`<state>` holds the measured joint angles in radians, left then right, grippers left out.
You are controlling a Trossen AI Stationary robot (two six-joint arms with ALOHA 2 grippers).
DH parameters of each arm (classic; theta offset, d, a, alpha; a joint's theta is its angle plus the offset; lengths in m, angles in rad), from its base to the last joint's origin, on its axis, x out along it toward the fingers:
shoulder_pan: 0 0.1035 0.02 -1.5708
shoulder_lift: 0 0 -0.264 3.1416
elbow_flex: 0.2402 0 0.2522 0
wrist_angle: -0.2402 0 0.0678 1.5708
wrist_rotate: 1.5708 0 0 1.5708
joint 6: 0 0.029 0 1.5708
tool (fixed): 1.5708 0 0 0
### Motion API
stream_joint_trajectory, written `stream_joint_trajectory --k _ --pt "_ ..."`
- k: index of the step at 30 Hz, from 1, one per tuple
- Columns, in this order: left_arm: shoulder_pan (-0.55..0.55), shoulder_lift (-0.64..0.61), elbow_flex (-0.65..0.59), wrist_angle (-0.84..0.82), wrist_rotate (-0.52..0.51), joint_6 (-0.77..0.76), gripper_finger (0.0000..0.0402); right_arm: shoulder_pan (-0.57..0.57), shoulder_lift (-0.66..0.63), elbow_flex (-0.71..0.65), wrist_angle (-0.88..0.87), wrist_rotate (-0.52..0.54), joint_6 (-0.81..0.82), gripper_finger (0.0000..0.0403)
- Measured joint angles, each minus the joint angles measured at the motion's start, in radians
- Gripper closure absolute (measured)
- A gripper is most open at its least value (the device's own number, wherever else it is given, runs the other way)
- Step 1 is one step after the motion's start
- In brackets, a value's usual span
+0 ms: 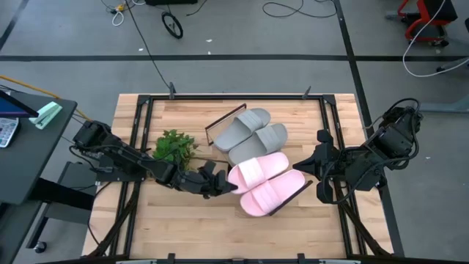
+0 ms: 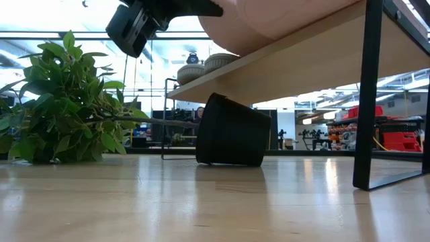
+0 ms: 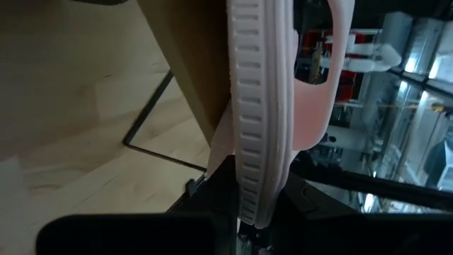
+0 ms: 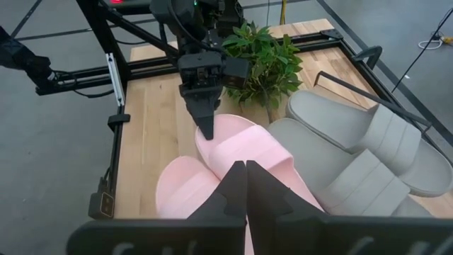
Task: Pick and place slides into the shelf
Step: Put the pink slide on the shelf
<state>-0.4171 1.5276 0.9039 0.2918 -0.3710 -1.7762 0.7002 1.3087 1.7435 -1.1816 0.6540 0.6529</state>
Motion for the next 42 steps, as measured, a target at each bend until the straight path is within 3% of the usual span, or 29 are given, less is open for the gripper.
stream_joint_trajectory --k 14,21,33,42 --pt "0.049 0.000 0.000 0.004 0.148 0.080 0.0339 0.000 0.000 0.000 0.000 0.000 0.001 0.0400" --pt "0.060 0.000 0.000 0.009 0.168 0.089 0.0292 0.000 0.000 0.000 0.000 0.000 0.006 0.0400" --pt "0.066 0.004 0.000 0.004 0.203 0.115 0.0176 0.000 0.000 0.000 0.000 0.000 0.009 0.0400" --pt "0.050 -0.032 0.000 0.000 0.203 0.165 0.0136 -0.034 0.016 0.000 0.000 -0.062 0.011 0.0400"
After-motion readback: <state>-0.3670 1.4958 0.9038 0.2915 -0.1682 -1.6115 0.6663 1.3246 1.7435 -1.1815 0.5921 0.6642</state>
